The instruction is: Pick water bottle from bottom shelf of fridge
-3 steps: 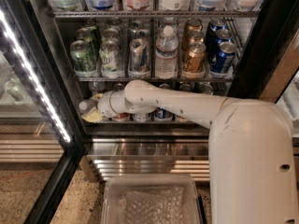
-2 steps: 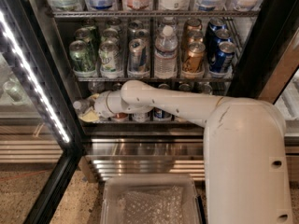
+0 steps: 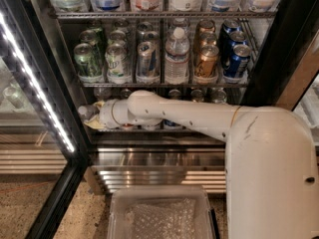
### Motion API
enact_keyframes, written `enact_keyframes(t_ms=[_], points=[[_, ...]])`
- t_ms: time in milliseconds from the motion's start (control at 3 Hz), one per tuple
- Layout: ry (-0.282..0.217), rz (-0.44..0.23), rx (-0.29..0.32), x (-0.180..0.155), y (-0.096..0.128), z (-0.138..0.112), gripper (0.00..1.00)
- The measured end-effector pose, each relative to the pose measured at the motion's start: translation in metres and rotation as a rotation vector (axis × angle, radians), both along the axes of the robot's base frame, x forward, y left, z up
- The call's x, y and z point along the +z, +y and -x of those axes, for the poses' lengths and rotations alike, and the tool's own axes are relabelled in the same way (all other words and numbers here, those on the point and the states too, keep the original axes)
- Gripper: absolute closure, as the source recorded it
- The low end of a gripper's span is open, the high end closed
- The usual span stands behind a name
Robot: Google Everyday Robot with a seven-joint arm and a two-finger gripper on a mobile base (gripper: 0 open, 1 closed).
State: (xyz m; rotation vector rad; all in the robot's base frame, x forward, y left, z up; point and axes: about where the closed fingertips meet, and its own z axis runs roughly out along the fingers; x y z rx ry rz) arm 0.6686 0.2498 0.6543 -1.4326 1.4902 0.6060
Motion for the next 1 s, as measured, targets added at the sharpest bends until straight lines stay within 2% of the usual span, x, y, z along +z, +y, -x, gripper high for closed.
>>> enact_keyframes(t_ms=[333, 667, 1000], points=[[-0.167, -0.012, -0.004, 0.038, 0.001, 0.018, 1.0], [-0.312, 0.025, -0.038, 0.077, -0.016, 0.039, 1.0], [-0.37, 0.079, -0.089, 0.114, -0.048, 0.068, 1.0]])
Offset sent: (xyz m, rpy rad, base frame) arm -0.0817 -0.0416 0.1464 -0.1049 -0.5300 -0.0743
